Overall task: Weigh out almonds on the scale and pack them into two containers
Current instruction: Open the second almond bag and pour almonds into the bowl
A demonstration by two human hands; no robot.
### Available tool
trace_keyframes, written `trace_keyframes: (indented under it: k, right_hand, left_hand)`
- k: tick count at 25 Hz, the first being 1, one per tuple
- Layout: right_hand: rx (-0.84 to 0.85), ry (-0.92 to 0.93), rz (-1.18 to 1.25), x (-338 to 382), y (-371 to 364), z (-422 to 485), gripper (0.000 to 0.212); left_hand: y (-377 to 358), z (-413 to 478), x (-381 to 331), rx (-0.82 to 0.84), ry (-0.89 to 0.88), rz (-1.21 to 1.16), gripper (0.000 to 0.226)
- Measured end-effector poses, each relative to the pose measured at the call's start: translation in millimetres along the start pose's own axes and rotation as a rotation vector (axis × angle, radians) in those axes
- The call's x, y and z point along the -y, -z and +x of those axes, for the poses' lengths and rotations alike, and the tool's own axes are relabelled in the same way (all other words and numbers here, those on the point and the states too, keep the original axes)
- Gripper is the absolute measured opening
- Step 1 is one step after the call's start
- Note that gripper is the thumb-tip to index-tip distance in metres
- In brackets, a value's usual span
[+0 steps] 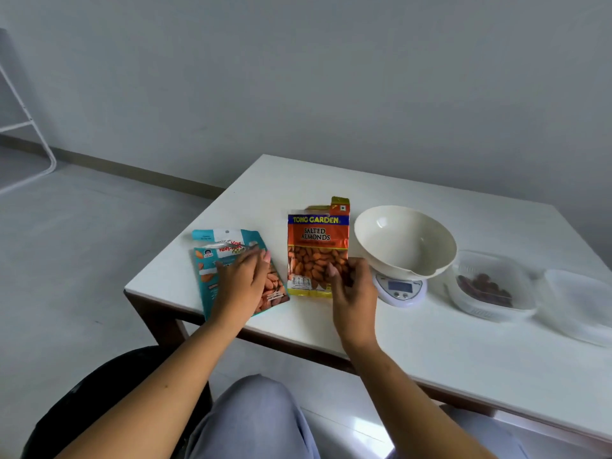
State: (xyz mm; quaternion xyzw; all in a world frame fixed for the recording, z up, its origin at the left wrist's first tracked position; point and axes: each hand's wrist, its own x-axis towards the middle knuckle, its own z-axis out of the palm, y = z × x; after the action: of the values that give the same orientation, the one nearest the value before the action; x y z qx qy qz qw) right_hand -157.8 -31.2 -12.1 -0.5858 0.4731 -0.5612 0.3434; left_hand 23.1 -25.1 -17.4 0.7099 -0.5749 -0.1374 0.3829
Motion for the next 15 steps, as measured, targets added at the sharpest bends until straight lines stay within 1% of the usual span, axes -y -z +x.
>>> trace_keyframes:
  k: [2,3,5,8,10,11,13,15]
  right_hand:
    - [0.011,-0.002,0.090,7.7,9.4,-4.9,0.010]
    - [0.025,-0.004,0.136,11.6,12.2,-7.8,0.011]
    - [0.052,-0.017,0.198,19.0,20.9,-13.2,0.012]
    - [0.068,-0.095,0.299,40.7,44.0,-14.2,0.021]
    - [0.035,-0.180,0.323,60.6,61.9,-3.5,0.028]
    - [0.029,-0.207,0.309,69.5,69.3,3.6,0.026]
    - [0.058,-0.195,0.254,80.9,79.2,12.7,0.022]
    - [0.037,-0.150,0.167,84.2,82.3,14.7,0.020]
  left_hand:
    - [6.3,-0.5,-27.9,0.032,0.065,-0.325,0.044]
    - [5.8,-0.5,-40.4,0.037,0.062,-0.434,0.044]
    - [0.7,-2.1,-61.6,0.009,0.018,-0.525,0.042]
    - [-5.2,-8.3,-79.4,-0.030,-0.047,-0.523,0.036]
    - [-5.9,-13.4,-83.2,-0.003,-0.110,-0.496,0.034]
    - [-5.3,-16.2,-84.1,0.012,-0.138,-0.484,0.034]
    - [-4.2,-23.6,-87.7,0.033,-0.168,-0.468,0.036]
    - [-3.9,-34.2,-95.2,0.057,-0.152,-0.439,0.038]
